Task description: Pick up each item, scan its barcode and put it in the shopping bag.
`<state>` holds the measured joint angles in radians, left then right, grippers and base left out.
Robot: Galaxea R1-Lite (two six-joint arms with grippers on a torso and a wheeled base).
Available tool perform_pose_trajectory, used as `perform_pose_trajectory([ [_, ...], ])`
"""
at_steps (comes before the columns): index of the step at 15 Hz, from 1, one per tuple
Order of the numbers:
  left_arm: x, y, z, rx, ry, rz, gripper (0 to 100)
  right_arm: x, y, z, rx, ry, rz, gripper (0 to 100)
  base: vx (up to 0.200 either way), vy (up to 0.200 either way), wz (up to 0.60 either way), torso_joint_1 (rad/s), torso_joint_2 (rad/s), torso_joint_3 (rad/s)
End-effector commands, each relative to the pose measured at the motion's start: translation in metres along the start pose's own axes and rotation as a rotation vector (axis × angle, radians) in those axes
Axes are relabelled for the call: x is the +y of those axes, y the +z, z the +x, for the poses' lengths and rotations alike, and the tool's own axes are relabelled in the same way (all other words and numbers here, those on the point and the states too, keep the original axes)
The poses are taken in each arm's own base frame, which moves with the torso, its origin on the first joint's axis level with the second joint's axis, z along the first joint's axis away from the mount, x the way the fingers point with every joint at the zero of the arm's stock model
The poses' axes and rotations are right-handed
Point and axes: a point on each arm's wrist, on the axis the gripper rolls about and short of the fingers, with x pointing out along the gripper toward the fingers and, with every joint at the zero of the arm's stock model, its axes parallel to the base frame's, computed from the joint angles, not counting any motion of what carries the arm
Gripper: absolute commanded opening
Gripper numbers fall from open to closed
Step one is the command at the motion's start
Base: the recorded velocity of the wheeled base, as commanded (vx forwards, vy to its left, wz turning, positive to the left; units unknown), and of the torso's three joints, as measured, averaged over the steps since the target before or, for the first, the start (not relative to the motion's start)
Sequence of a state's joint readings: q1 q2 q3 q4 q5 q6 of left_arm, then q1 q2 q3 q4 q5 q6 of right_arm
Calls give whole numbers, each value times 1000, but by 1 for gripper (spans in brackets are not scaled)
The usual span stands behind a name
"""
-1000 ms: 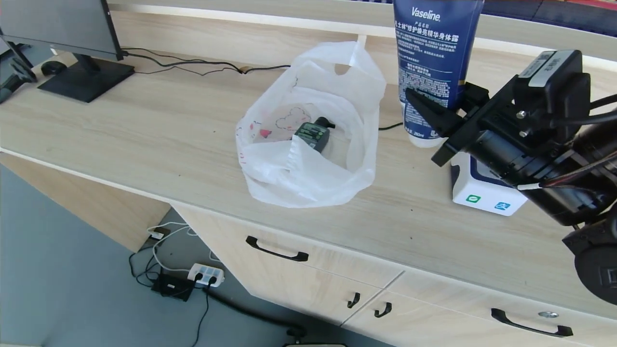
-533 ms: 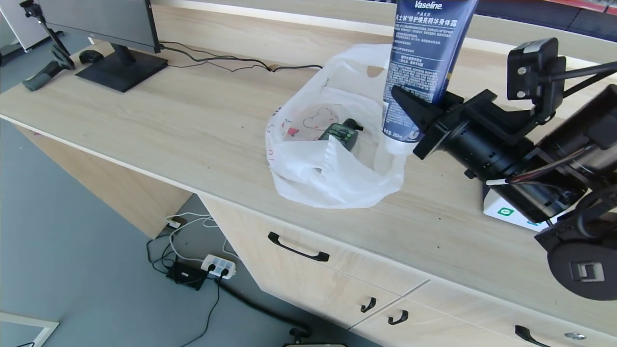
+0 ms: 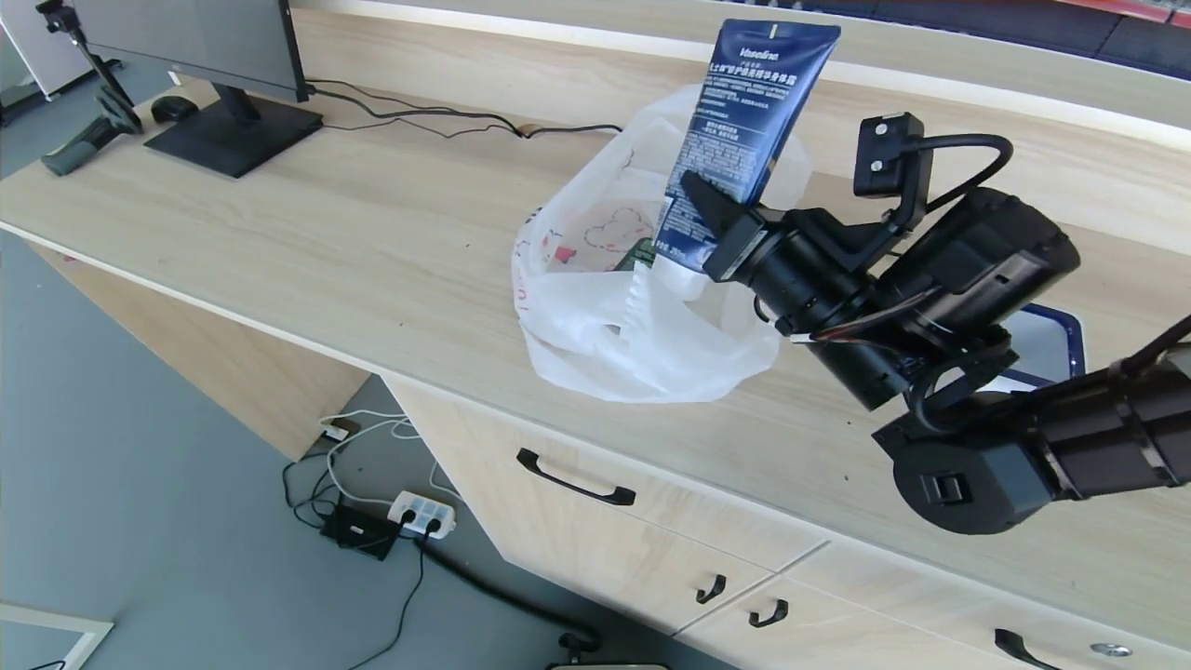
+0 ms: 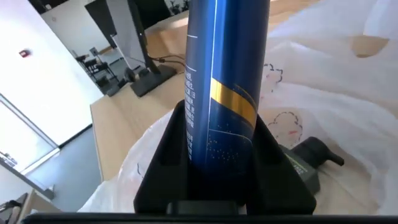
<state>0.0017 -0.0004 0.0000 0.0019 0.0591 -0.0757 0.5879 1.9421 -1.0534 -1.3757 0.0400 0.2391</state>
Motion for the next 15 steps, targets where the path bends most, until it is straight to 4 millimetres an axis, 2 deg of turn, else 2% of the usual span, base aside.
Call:
perform_pose_trajectory([
  [1, 0, 0, 0, 0, 1, -1, 100, -5, -26, 1, 58, -10, 35, 0, 0, 0, 0, 0, 0, 0],
  [5, 0, 0, 0, 0, 1, -1, 100, -16, -49, 1, 107, -41, 107, 0, 0, 0, 0, 0, 0, 0],
  [9, 0, 0, 0, 2, 1, -1, 100, -19, -52, 4, 106, -45, 130, 0, 0, 0, 0, 0, 0, 0],
  [15, 0, 0, 0, 2, 1, 1, 100, -38, -63, 1, 131, -85, 112, 0, 0, 0, 0, 0, 0, 0],
])
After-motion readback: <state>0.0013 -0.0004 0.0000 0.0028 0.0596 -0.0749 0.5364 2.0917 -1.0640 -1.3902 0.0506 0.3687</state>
